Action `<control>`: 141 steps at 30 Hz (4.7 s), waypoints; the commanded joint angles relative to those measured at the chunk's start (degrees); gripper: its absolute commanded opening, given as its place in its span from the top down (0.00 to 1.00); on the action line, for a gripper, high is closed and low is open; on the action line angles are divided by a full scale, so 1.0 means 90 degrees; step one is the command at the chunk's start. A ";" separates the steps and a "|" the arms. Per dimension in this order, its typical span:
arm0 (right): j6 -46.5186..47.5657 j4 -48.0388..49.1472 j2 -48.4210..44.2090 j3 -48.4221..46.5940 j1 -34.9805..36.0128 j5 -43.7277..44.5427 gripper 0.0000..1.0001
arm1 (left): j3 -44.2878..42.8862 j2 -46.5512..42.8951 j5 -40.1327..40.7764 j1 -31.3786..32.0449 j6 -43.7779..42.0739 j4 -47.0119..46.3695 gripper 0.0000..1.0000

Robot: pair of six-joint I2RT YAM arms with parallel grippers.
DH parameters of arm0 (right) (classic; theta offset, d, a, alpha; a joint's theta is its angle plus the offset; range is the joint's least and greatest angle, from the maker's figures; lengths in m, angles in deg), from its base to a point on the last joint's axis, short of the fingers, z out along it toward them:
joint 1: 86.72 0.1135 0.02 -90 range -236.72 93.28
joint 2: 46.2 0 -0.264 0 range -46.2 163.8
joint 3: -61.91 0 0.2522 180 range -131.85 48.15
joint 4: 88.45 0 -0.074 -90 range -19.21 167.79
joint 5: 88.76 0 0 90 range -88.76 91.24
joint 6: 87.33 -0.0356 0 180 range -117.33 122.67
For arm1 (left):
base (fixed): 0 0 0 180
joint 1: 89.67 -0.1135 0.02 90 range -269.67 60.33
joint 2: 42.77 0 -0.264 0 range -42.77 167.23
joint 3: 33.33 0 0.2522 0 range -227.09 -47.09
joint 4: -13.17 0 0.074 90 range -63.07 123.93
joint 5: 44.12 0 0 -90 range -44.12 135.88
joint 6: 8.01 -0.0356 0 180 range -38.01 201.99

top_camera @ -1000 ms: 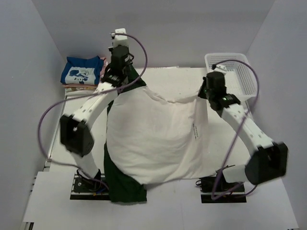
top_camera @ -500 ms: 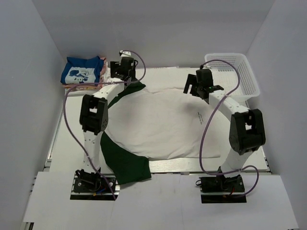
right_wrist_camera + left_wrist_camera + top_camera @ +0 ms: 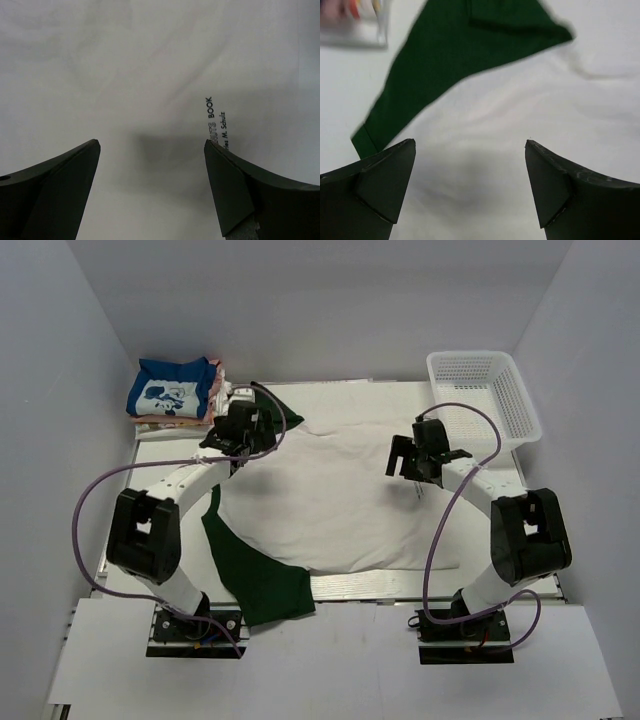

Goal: Fold and stack the t-shirts

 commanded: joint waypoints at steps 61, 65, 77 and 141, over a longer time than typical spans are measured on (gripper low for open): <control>-0.0815 0.0651 -0.2765 0.1079 0.0033 0.0312 0.10 | 0.3715 -0.4933 -0.3307 -0.0453 0.3119 0.4052 0.00; -0.0805 0.0250 -0.2638 0.0923 0.0024 0.0547 0.10 | 0.4272 -0.5139 -0.3883 -0.0453 0.3256 0.4259 0.00; -0.0834 0.0327 -0.2375 0.0991 0.0014 0.0440 0.10 | 0.5044 -0.4769 -0.4470 -0.0336 0.3470 0.4386 0.06; -0.1069 -0.0727 -0.1427 0.1334 -0.0504 0.0011 1.00 | 0.2097 -0.3953 -0.4521 -0.0375 0.2523 0.1299 1.00</control>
